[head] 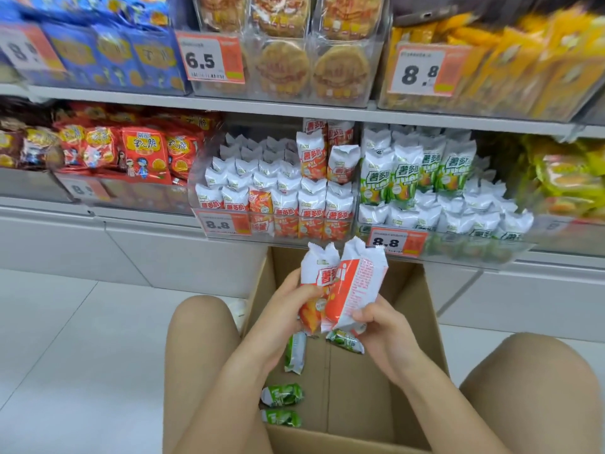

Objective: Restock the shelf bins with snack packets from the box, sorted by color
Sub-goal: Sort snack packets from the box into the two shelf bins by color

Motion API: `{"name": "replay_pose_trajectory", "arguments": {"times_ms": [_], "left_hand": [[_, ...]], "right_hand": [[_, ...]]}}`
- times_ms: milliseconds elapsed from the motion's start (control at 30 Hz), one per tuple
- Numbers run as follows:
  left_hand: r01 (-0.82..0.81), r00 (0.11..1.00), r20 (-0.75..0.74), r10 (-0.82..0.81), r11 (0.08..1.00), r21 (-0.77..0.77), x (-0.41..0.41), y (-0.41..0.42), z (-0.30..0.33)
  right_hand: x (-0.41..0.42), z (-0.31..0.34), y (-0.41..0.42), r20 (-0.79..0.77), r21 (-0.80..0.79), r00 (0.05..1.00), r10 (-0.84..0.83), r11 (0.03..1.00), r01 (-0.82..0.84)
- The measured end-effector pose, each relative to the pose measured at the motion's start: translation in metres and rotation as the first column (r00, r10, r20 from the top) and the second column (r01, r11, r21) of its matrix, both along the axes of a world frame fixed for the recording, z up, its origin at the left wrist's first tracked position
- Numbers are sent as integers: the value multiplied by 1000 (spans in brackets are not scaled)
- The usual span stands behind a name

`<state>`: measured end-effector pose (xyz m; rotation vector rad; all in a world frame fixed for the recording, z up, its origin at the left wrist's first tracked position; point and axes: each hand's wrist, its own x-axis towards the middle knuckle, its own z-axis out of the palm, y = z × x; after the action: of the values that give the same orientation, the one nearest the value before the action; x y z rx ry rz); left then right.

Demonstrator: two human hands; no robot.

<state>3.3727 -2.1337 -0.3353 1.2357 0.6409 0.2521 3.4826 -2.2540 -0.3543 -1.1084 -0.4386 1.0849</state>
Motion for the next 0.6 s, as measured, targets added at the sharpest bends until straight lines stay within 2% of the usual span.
{"name": "replay_pose_trajectory", "arguments": {"times_ms": [133,267,333,400,500,600], "left_hand": [[-97,995,-48,92,990,-102,-2,0,0],[-163,985,5,172,941,-297,-8,0,1],[-156,984,25,175,926,-344,-11,1,2],[-129,988,41,151,934,-334,-13,1,2],[-80,993,74,96,976,-203,-12,-1,1],[-125,987,84,134,987,-104,-8,-4,4]], "right_hand": [[-5,6,-3,22,8,998,55,998,-55],[-7,1,-7,-79,13,996,-32,999,34],[-4,1,-8,-61,-43,994,-89,995,86],[-1,3,-6,40,-121,994,-100,987,105],[-1,10,2,190,-182,980,-59,979,94],[-7,18,11,258,-208,966,-34,974,90]]}}
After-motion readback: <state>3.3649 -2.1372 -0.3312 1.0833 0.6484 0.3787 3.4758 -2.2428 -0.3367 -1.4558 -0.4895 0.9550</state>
